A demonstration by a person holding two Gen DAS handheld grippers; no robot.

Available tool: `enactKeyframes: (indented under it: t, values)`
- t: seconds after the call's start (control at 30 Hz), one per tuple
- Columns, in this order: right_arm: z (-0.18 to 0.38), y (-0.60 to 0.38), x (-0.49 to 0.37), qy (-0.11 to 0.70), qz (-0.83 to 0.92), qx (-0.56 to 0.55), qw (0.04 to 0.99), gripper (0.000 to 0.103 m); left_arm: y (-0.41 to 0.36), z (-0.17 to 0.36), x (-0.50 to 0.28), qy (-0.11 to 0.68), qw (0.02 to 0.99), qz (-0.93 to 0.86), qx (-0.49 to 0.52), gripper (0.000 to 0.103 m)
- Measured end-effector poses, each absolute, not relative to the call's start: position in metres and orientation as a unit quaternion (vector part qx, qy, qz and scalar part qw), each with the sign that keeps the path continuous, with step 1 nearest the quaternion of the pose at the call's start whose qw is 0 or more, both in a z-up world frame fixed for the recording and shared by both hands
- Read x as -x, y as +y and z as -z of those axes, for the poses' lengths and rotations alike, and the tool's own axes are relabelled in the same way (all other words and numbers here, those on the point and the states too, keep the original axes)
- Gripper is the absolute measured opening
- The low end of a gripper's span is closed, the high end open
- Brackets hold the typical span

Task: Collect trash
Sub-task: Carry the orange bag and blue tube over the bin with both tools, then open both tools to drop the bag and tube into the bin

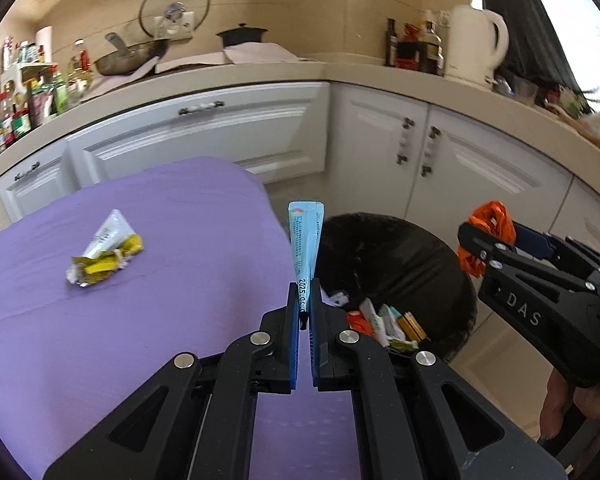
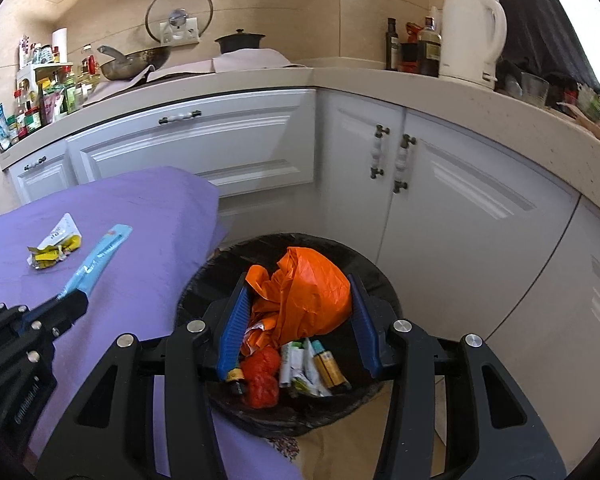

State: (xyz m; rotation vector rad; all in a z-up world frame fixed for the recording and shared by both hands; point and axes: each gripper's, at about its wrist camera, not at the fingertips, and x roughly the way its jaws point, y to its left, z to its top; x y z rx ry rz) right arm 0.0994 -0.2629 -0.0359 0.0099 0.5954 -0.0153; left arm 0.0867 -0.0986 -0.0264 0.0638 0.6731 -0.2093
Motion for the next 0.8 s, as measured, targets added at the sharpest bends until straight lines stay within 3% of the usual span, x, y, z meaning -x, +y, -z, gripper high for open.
enactKeyframes:
  t: [0.8]
  values:
    - [0.052, -0.296, -0.120, 0.300, 0.009, -0.021, 0.954, 0.046, -0.142, 0.048, -0.107, 0.351, 0.930, 0.096, -0.053, 0.005]
